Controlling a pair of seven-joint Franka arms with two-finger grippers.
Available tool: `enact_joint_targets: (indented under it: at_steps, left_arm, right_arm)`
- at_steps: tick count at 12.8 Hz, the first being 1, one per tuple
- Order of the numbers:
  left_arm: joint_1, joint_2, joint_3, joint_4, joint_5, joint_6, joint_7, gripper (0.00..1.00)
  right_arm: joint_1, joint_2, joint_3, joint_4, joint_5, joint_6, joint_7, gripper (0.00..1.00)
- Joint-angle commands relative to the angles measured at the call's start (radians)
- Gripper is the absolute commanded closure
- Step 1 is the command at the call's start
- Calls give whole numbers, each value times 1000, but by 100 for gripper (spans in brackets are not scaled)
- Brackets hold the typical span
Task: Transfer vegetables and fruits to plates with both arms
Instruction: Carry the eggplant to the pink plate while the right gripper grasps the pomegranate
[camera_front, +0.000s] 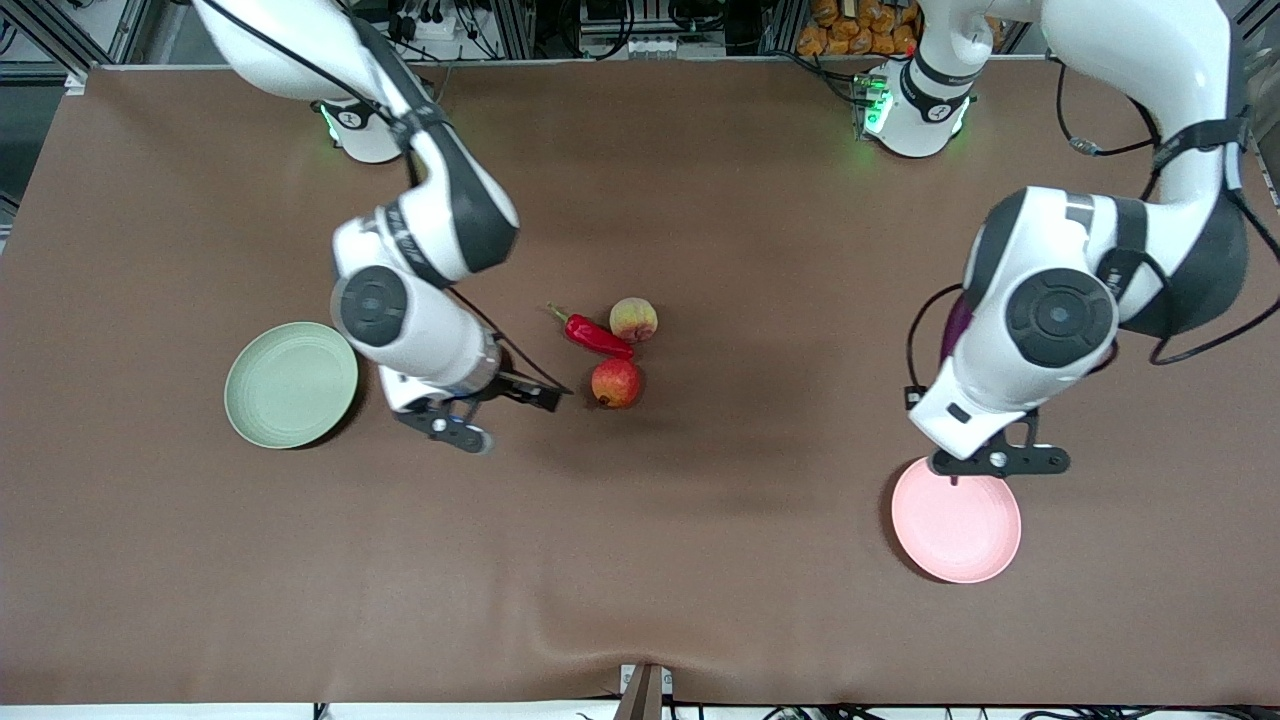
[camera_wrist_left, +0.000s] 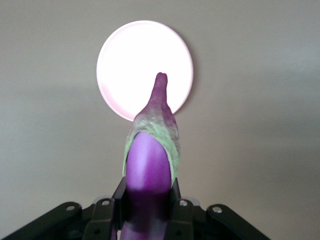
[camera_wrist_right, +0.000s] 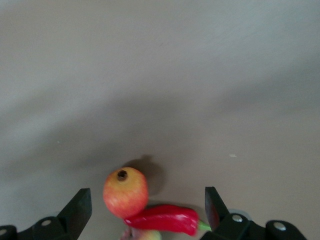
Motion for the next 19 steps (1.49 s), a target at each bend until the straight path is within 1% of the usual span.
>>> enact_joint_targets:
  at_steps: [1, 4, 6, 7, 8, 9, 10, 12, 13, 14, 15, 16, 17, 18, 19]
  left_arm:
    - [61, 78, -7, 1, 20, 128, 42, 100]
    - [136, 179, -9, 4, 17, 348, 44, 100]
    - [147, 247, -9, 5, 7, 508, 13, 100]
    - [154, 274, -10, 8, 3, 572, -37, 100]
    - [156, 301, -10, 13, -26, 637, -111, 100]
    - [151, 317, -10, 19, -55, 694, -178, 100]
    - [156, 324, -10, 19, -62, 720, -237, 100]
    - [162, 339, -10, 19, -68, 757, -294, 100]
    - [162, 347, -10, 19, -77, 765, -324, 100]
    - [165, 354, -9, 16, -79, 772, -335, 100]
    - [167, 354, -9, 11, -77, 774, -328, 100]
    - [171, 356, -9, 8, -77, 774, -322, 100]
    - [171, 359, -9, 8, -76, 774, -322, 100]
    - [173, 365, -9, 8, -77, 774, -322, 100]
    - [176, 367, -9, 10, -79, 774, -323, 69]
  right_arm:
    - [72, 57, -15, 31, -3, 39, 82, 0]
    - [134, 106, -15, 31, -55, 75, 170, 0]
    - [158, 137, -15, 29, -64, 110, 205, 0]
    - [160, 146, -15, 29, -78, 113, 211, 0]
    - [163, 158, -15, 29, -90, 125, 228, 0]
    - [171, 176, -15, 29, -95, 163, 250, 0]
    - [174, 192, -15, 29, -96, 183, 260, 0]
    - [189, 215, -18, 34, -99, 191, 265, 0]
    - [189, 215, -17, 34, -111, 190, 261, 20]
    - [189, 215, -17, 34, -115, 188, 256, 43]
    - [181, 210, -17, 35, -115, 182, 247, 71]
    - [172, 204, -17, 47, -115, 171, 247, 96]
    - [160, 197, -18, 64, -113, 126, 242, 100]
    - [122, 181, -17, 101, -110, 48, 239, 100]
    - [67, 174, -15, 144, -105, -52, 218, 100]
